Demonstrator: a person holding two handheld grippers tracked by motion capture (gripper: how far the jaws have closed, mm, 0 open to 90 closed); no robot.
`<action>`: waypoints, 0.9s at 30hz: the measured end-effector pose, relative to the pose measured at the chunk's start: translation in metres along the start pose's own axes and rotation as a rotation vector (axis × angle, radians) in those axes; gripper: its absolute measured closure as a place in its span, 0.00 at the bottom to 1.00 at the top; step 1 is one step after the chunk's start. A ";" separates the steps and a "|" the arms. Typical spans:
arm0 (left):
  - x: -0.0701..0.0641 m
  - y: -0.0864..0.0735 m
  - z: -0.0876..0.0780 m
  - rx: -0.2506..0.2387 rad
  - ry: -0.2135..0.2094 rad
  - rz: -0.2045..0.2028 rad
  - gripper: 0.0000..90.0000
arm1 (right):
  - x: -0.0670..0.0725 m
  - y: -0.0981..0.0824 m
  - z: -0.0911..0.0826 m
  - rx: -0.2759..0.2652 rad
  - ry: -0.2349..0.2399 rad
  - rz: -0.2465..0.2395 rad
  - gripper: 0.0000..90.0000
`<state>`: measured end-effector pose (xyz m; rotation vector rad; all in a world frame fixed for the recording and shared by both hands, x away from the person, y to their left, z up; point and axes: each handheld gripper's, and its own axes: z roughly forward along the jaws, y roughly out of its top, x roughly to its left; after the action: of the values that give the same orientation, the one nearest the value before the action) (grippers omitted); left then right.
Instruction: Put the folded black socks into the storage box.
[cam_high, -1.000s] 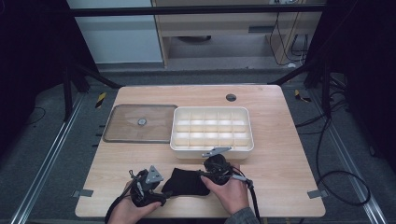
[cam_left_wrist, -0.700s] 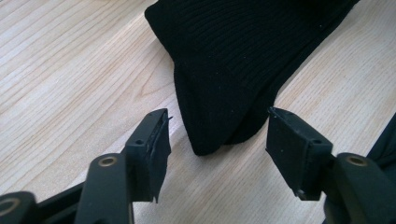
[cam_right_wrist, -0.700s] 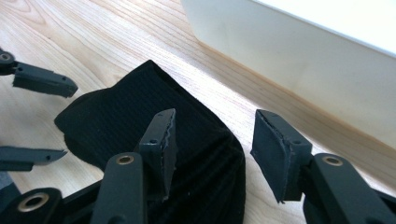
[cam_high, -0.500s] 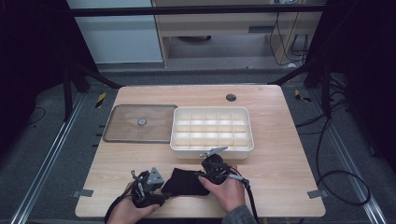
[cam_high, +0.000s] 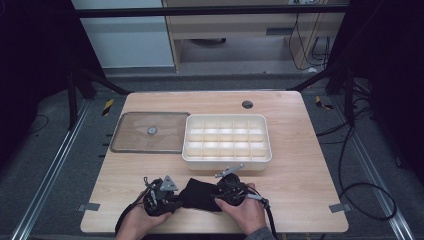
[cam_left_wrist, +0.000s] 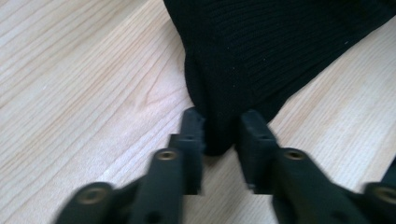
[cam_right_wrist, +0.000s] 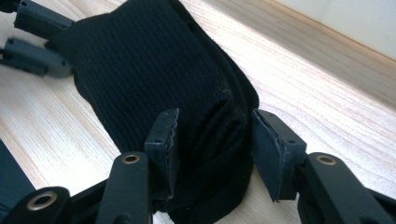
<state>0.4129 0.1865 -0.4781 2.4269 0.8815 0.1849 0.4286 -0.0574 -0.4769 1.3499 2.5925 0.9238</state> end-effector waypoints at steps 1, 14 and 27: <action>0.000 0.001 0.000 0.000 -0.012 -0.001 0.86 | 0.000 0.000 0.000 -0.001 -0.002 -0.001 0.59; -0.004 0.007 -0.009 -0.005 0.005 0.018 0.94 | 0.007 -0.007 -0.004 0.012 -0.055 -0.058 0.62; -0.002 0.011 -0.018 -0.015 -0.005 0.021 0.94 | 0.008 -0.011 -0.003 0.017 -0.020 -0.073 0.74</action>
<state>0.4122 0.1864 -0.4568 2.4221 0.8498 0.1925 0.4147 -0.0570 -0.4788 1.2520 2.6221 0.8747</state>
